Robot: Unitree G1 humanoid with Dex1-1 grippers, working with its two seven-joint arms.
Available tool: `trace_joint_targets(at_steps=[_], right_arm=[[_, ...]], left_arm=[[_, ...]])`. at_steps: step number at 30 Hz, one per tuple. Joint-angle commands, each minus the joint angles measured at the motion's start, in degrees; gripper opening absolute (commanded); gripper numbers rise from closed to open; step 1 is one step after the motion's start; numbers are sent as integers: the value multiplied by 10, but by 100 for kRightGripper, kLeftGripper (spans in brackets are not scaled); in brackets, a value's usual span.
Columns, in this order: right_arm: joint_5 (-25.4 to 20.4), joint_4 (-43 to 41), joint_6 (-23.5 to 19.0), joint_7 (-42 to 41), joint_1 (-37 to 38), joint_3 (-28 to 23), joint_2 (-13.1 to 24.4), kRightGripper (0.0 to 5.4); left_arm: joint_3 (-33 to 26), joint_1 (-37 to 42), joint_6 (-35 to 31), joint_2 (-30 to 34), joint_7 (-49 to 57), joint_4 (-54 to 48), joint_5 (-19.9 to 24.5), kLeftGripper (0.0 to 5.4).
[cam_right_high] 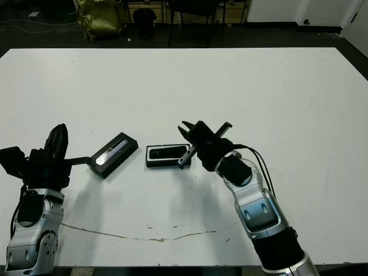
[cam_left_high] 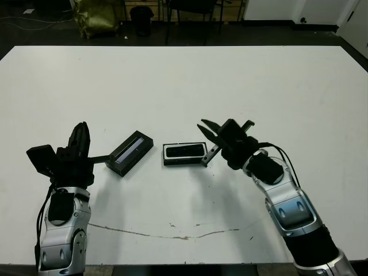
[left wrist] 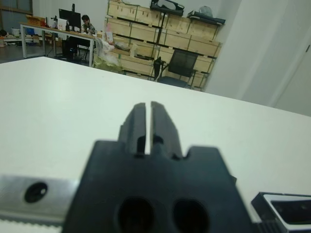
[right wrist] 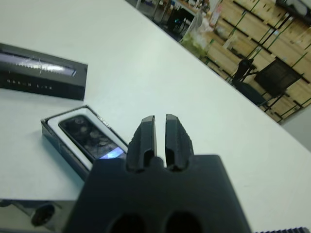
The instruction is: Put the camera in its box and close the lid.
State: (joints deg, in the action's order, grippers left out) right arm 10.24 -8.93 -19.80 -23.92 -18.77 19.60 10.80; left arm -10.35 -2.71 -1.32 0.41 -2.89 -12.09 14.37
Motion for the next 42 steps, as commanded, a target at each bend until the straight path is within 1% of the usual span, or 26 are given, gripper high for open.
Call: trace_joint_targets(at_steps=[1,3,6,9,15,20,24,30,34,36,39,42], right_arm=[[15,19,-31,6,-11,14,-7,2],[22,23,-45,8,-15,20,-13,2],[25,30,-55,6,-17,27,-18,2],[29,29,-59,4,-14,35,-19,2],[27,28,-57,2,-4,39,-18,2],[36,23,-70,-1,-2,46,-11,2],[26,26,-64,-3,8,41,-10,2],[25,30,-69,-5,21,37,-5,2],[26,40,-55,-3,29,35,2,2],[29,42,-54,-1,31,36,5,2],[27,48,-43,-1,36,32,7,2],[27,47,-50,-2,40,31,7,2]], left_arm=[[0,-7,-13,-1,8,2,-3,0],[1,-7,-10,0,7,3,-5,0],[2,-7,-8,0,7,3,-7,0],[0,-6,-11,1,2,4,-1,0],[1,-6,-5,2,1,6,-5,0],[1,-7,-18,0,11,-3,-9,0],[1,-9,-13,0,6,-3,-7,0],[-2,-8,-14,1,4,0,-3,0],[-2,-9,-17,0,5,-2,-2,0],[-1,-10,-19,0,8,-4,-7,0],[-1,-9,-9,0,6,2,-11,0],[-2,-10,-16,1,7,-2,-9,0]])
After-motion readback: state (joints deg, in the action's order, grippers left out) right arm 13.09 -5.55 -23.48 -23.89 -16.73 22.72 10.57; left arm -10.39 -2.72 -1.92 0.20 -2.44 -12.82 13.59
